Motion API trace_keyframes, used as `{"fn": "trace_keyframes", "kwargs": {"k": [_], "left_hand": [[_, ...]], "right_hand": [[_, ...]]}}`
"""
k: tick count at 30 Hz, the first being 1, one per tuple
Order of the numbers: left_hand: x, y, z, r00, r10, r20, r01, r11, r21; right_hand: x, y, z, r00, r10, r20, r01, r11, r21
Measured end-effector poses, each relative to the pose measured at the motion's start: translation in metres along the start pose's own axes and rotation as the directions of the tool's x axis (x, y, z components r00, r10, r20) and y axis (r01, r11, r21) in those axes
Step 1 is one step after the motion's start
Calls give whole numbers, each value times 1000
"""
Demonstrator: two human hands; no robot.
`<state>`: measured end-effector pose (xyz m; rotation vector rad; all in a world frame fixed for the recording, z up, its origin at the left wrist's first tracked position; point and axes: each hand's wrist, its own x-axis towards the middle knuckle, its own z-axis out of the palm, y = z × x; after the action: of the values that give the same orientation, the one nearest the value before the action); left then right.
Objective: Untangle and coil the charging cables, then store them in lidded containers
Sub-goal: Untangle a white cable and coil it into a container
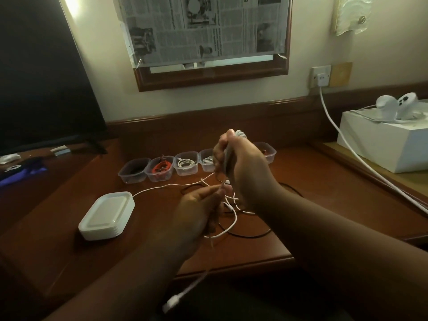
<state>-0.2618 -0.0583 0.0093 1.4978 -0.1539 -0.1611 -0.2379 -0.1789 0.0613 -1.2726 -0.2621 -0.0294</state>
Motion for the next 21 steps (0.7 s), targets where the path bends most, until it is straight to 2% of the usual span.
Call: {"fn": "trace_keyframes", "kwargs": {"k": [1,2,3,4,5,7,9,11,13,14,16,18,19,21], "left_hand": [[0,2,-1,999,36,10,-37,993,110],[1,4,-3,996,82,36,-88,968,237],[4,7,-8,988,136,67,-152,903,403],[6,11,-14,974,202,98,-221,792,568],[9,14,-20,952,276,134,-291,668,686],[14,18,-31,885,423,195,-402,483,778],[17,19,-38,788,560,254,-508,360,782],[20,18,-44,707,638,304,-564,249,788],[22,20,-50,664,684,303,-573,205,794],[22,22,-53,653,704,278,-572,218,791],[22,23,-56,664,716,215,-580,312,752],[22,22,-56,740,643,198,-595,487,639],[22,21,-55,776,590,221,-596,573,562],[19,17,-50,792,540,287,-610,677,412]], "right_hand": [[-1,3,-1,996,-91,-22,81,951,-298],[-4,6,-2,985,-173,18,150,798,-584],[-7,10,-3,975,-205,92,200,607,-769],[-11,14,-4,968,-199,154,228,439,-869],[-13,20,-6,964,-187,189,243,325,-914],[-14,23,-5,967,-170,191,229,243,-943],[-13,20,-3,974,-145,173,205,249,-947],[-14,16,0,982,-87,166,185,284,-941],[-16,10,2,984,-28,174,174,334,-926],[-15,8,1,982,6,190,175,367,-914],[-13,5,-1,965,105,241,169,452,-876],[-13,5,-5,920,232,317,122,599,-791],[-14,4,-7,887,285,363,72,691,-719],[-15,2,-13,818,340,463,-30,830,-557]]}}
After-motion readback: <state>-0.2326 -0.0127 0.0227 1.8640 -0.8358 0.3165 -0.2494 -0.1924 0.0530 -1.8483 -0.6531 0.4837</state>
